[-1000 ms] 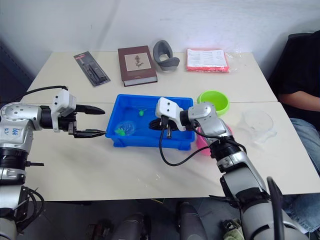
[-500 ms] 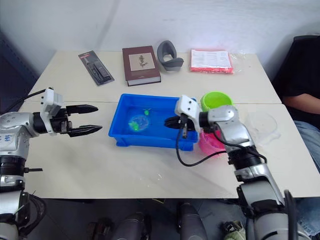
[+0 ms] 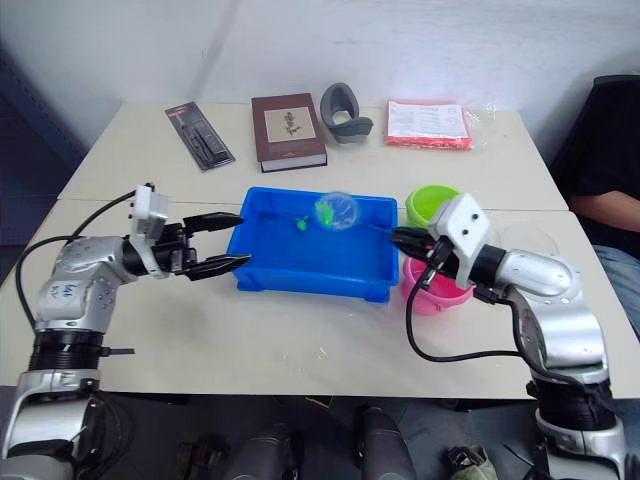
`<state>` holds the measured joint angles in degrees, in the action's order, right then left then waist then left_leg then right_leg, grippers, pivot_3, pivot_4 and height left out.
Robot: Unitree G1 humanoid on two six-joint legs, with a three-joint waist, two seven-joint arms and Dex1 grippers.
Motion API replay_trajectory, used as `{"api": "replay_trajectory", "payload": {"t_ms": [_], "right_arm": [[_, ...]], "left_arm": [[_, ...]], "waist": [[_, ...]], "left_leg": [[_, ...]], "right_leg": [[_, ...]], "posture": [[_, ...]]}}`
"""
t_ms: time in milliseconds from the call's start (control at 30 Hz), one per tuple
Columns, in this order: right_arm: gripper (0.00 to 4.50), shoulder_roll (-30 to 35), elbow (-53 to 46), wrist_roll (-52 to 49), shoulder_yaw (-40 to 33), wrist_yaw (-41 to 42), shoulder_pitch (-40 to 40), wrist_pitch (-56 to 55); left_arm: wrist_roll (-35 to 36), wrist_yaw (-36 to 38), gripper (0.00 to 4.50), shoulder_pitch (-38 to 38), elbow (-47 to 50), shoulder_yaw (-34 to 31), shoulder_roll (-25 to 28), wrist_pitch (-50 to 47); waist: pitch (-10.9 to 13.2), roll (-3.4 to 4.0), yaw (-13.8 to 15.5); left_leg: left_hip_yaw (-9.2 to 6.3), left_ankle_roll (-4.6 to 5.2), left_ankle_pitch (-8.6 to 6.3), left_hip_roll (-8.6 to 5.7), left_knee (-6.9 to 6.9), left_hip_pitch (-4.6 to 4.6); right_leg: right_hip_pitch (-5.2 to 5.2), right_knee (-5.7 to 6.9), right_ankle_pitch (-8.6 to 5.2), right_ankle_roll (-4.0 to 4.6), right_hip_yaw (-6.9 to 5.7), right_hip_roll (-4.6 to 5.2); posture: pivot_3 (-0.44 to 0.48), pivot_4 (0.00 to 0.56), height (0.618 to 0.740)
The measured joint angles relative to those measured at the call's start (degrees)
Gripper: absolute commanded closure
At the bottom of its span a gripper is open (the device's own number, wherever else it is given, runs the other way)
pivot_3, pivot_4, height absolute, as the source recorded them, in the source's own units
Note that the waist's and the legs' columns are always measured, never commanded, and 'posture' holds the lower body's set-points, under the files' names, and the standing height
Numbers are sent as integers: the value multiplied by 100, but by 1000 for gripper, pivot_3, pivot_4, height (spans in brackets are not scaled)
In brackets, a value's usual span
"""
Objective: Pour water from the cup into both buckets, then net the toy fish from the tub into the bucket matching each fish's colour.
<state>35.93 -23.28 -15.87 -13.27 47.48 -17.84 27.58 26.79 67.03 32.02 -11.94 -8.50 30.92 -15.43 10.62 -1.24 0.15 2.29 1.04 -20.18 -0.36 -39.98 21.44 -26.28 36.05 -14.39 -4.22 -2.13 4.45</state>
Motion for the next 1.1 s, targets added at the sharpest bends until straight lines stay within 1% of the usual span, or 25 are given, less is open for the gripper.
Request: {"api": "replay_trajectory", "payload": {"t_ms": [67, 133, 233, 300, 400, 433, 567, 700, 800, 967, 1100], "right_arm": [[4500, 136, -171, 65, -372, -287, 353, -26], [4500, 264, -177, 235, -624, -488, 553, -147], [4500, 573, -68, 589, -850, -712, 804, -518], [4500, 821, 183, 891, -886, -832, 918, -867], [4500, 1049, 807, 1423, -878, -1073, 955, -1478], [4500, 1124, 935, 1547, -842, -1125, 959, -1607], [4500, 1695, 1842, 2434, -436, -1436, 970, -2687], [4500, 2163, 2587, 3418, 167, -1957, 893, -3754], [4500, 2482, 2803, 4083, 478, -2335, 786, -4314], [4500, 2729, 2873, 4809, 743, -2886, 681, -5051], [4500, 2875, 3056, 5394, 879, -3288, 674, -5255]], "left_arm": [[9, -291, 30, -153, 192, 43, -320, -32], [6, -490, 30, -231, 260, 131, -508, -103], [1, -833, 30, -227, 335, 223, -775, -159], [-20, -1013, 30, -213, 435, 334, -928, -164], [-45, -1204, 30, -143, 452, 487, -1074, -162], [-48, -1226, 30, -128, 452, 509, -1081, -162], [-48, -1260, 30, -88, 451, 564, -1136, -150], [-47, -1247, 30, -79, 442, 660, -1210, -126], [-47, -1242, 30, -62, 426, 689, -1224, -88], [-47, -1236, 30, 45, 397, 729, -1305, -24], [-47, -1227, 30, 87, 242, 738, -1387, 25]], "waist": [[0, 0, 17], [0, 0, 28], [0, 0, 55], [0, 0, 51], [0, 0, 50], [0, 0, 48], [0, 1, 44], [0, 2, 37], [1, 4, 15], [1, 4, -4], [1, 4, -1]], "left_leg": [[0, 3, -1, -1, 0, -1], [0, 8, -1, -3, -2, -6], [-3, 18, -7, -3, -1, -39], [-3, 39, -19, -3, -1, -51], [0, 31, -14, -4, -1, -55], [0, 29, -13, -4, -1, -56], [2, 28, -12, -4, -1, -57], [3, 26, -11, -5, -2, -57], [4, 23, -9, -4, -1, -58], [4, 20, -8, -4, -2, -58], [4, 19, -7, -4, -2, -57]], "right_leg": [[7, -6, 1, -2, 0, 0], [16, -9, 4, -7, 1, -1], [51, -21, 4, -7, -2, -3], [66, -31, 5, -7, -1, -3], [70, -39, 6, -9, 1, -3], [70, -38, 6, -9, 2, -4], [71, -42, 6, -9, 1, -4], [71, -45, 6, -9, 3, -4], [71, -47, 6, -9, 4, -3], [72, -50, 6, -9, 4, -4], [72, -51, 6, -9, 3, -3]], "posture": [[0, 150, 740], [0, 150, 740], [0, 150, 740], [0, 150, 740], [0, 150, 740], [0, 150, 740], [0, 150, 740], [0, 150, 740], [0, 150, 740], [0, 150, 740], [0, 150, 740]]}}
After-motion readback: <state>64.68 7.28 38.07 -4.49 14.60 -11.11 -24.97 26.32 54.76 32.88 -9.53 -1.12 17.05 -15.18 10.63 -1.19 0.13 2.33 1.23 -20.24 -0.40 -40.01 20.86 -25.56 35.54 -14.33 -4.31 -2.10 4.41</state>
